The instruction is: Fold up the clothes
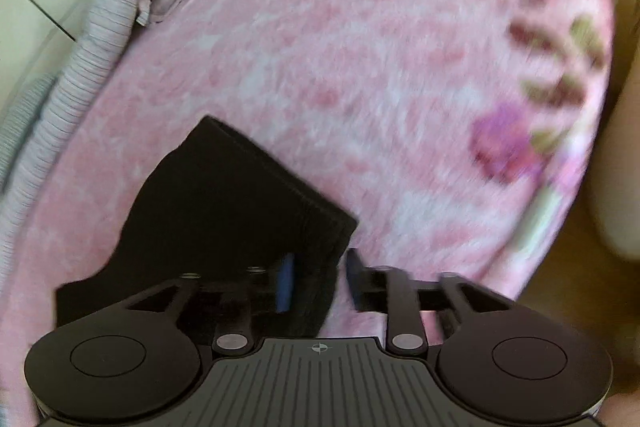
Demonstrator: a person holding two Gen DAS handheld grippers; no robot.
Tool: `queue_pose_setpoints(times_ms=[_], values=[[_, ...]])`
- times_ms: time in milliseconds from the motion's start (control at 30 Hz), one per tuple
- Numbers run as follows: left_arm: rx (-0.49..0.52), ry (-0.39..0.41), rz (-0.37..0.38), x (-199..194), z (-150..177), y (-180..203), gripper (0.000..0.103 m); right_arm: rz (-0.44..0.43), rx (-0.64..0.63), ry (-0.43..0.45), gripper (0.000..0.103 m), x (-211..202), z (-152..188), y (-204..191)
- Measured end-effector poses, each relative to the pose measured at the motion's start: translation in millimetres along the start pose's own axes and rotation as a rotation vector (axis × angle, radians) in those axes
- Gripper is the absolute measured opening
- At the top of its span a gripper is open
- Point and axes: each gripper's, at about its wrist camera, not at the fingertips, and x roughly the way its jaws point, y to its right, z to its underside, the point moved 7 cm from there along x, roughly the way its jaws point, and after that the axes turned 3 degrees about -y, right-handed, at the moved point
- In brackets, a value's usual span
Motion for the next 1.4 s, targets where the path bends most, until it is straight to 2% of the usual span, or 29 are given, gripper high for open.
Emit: queue_pose_setpoints(times_ms=[100, 133, 233, 267, 400, 467, 567, 600, 700, 767, 800, 833, 900, 933, 1000, 1100, 1200, 1267, 1333, 1400], values=[[-0.013, 0.000, -0.013, -19.8, -2.1, -8.7, 0.019, 0.104, -0.079, 0.092, 0.035, -25.5, 1.6, -15.3], [-0.006, 0.015, -0.014, -23.6, -3.9, -11.1, 0.019, 0.093, -0.112, 0.094, 0.035, -28.3, 5.8, -23.6], [0.014, 0.056, -0.021, -26.7, -12.4, -19.0, 0.019, -0.058, -0.194, 0.002, 0.035, -15.5, 31.0, -54.0], [0.020, 0.061, -0.023, -22.5, -16.2, -23.0, 0.019, -0.082, -0.214, -0.037, 0.035, -7.0, 41.3, -62.3], [0.012, 0.063, -0.035, 0.4, -29.6, -47.5, 0.019, -0.030, -0.265, -0.113, 0.035, 19.9, 73.7, -79.6], [0.009, 0.021, -0.034, 7.3, -32.1, -64.0, 0.017, 0.039, -0.301, -0.161, 0.035, 30.9, 86.8, -84.2], [0.003, -0.042, -0.033, 17.4, -35.8, -88.7, 0.012, 0.104, -0.312, -0.129, 0.035, 24.0, 87.6, -98.8], [0.017, -0.043, -0.035, 13.2, -41.0, -94.6, 0.012, 0.109, -0.296, -0.117, 0.035, 19.7, 87.6, -104.6], [0.061, -0.008, -0.026, 1.7, -64.1, -116.8, 0.013, 0.013, -0.247, -0.070, 0.035, 3.8, 95.9, -132.8], [0.054, -0.026, -0.030, 9.1, -77.6, -140.9, 0.013, -0.010, -0.274, -0.112, 0.035, 7.1, 117.2, -156.5], [0.055, -0.077, -0.048, 18.5, -81.6, -154.1, 0.013, -0.002, -0.291, -0.139, 0.035, 11.9, 129.8, -166.3], [0.056, -0.129, -0.067, 27.8, -85.5, -167.3, 0.012, 0.015, -0.306, -0.173, 0.035, 18.7, 145.0, -176.3], [0.061, -0.194, -0.020, 33.6, -100.4, -180.1, 0.010, 0.091, -0.302, -0.229, 0.035, 29.8, 172.6, -194.2], [0.079, -0.195, -0.014, 31.3, -110.4, -180.6, 0.010, 0.109, -0.287, -0.221, 0.035, 29.4, 180.8, -205.1], [0.114, -0.198, -0.002, 26.5, -130.4, -181.5, 0.011, 0.073, -0.271, -0.190, 0.035, 24.1, 192.8, -234.2], [0.124, -0.232, 0.029, 32.7, -158.0, -178.6, 0.012, -0.010, -0.346, -0.199, 0.035, 24.3, 207.0, -286.1], [0.126, -0.292, 0.045, 50.8, -177.9, -170.5, 0.012, -0.071, -0.407, -0.254, 0.035, 38.4, 217.9, -334.6], [0.132, -0.321, 0.068, 62.5, -192.1, -161.1, 0.012, -0.080, -0.428, -0.312, 0.035, 53.1, 226.3, -358.6], [0.135, -0.312, 0.100, 72.0, -211.6, -148.9, 0.013, -0.098, -0.442, -0.340, 0.035, 66.3, 231.7, -383.1], [0.122, -0.297, 0.120, 82.9, -231.2, -142.2, 0.015, -0.166, -0.445, -0.353, 0.035, 78.1, 232.7, -412.6]])
